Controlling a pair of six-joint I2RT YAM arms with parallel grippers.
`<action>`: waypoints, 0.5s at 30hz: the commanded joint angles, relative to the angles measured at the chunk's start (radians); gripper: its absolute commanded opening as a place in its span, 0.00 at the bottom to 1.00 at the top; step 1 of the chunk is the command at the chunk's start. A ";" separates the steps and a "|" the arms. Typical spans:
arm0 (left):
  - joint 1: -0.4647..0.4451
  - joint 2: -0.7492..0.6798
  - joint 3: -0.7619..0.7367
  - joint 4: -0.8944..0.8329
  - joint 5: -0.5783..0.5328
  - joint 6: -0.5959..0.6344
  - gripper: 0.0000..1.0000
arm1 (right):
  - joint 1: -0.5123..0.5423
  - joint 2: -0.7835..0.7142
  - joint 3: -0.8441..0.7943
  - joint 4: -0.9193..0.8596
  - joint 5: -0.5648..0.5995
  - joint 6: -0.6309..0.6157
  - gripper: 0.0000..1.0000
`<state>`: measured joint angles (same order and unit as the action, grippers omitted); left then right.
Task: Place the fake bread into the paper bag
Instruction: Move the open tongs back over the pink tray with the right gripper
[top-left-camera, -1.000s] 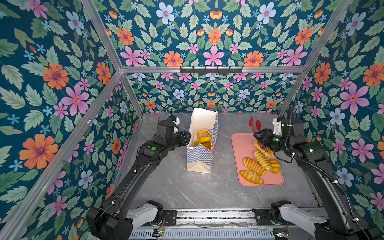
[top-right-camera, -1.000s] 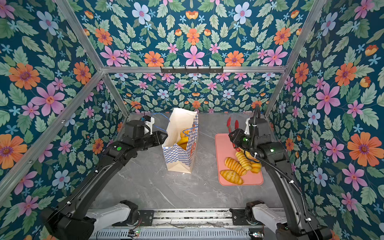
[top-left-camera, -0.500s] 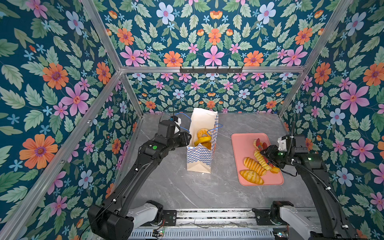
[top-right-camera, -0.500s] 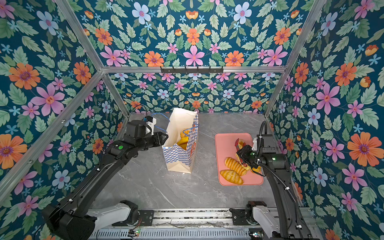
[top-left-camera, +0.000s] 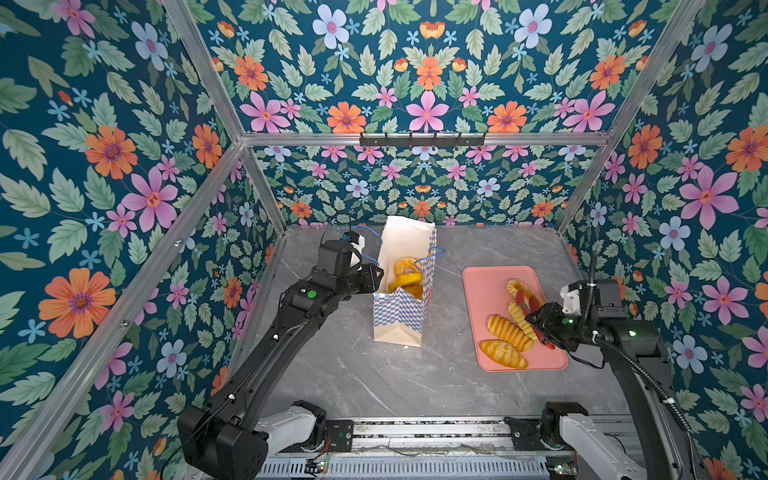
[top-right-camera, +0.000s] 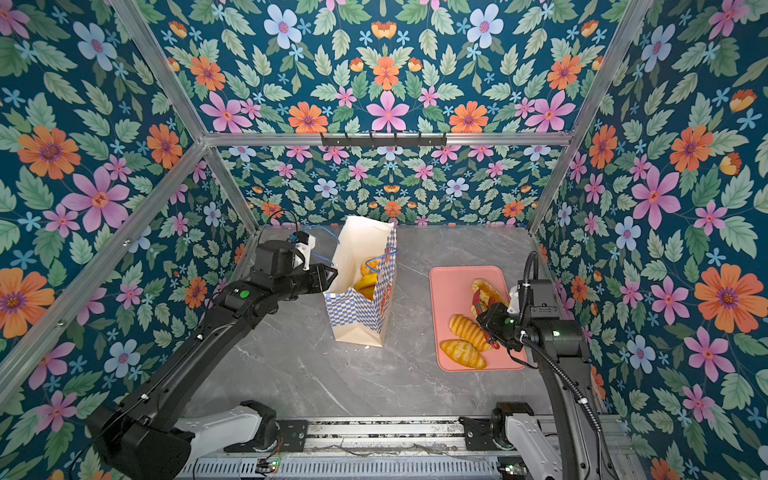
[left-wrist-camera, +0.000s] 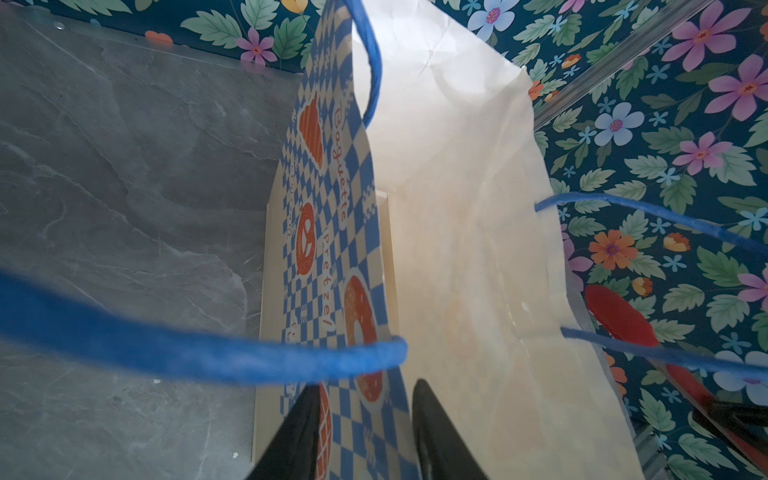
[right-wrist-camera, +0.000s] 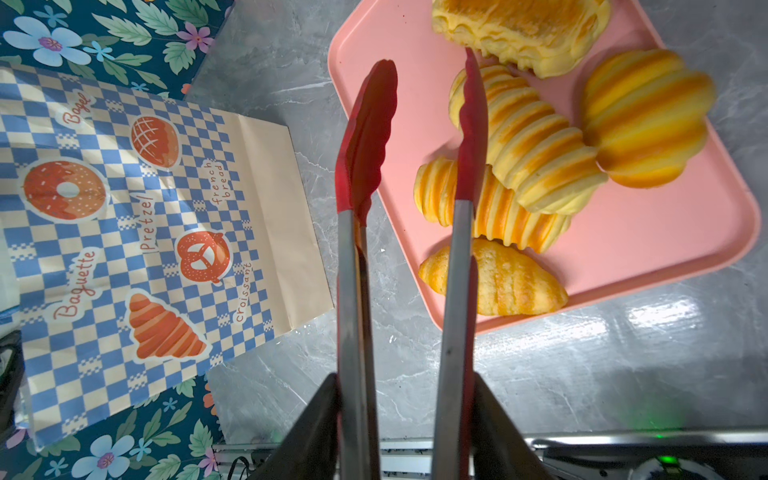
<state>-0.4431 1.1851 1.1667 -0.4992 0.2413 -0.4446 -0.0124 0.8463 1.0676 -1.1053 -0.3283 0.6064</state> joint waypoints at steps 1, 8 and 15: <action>0.001 -0.009 -0.007 0.041 -0.006 0.016 0.39 | 0.001 -0.019 0.006 -0.068 0.020 -0.001 0.47; 0.002 -0.013 -0.023 0.060 0.010 0.032 0.40 | 0.000 -0.009 -0.029 -0.045 0.105 0.038 0.48; 0.001 -0.002 -0.030 0.069 0.030 0.053 0.40 | 0.000 0.097 -0.006 -0.060 0.220 -0.060 0.47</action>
<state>-0.4419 1.1801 1.1389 -0.4572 0.2588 -0.4156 -0.0124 0.9226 1.0428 -1.1549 -0.1867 0.6048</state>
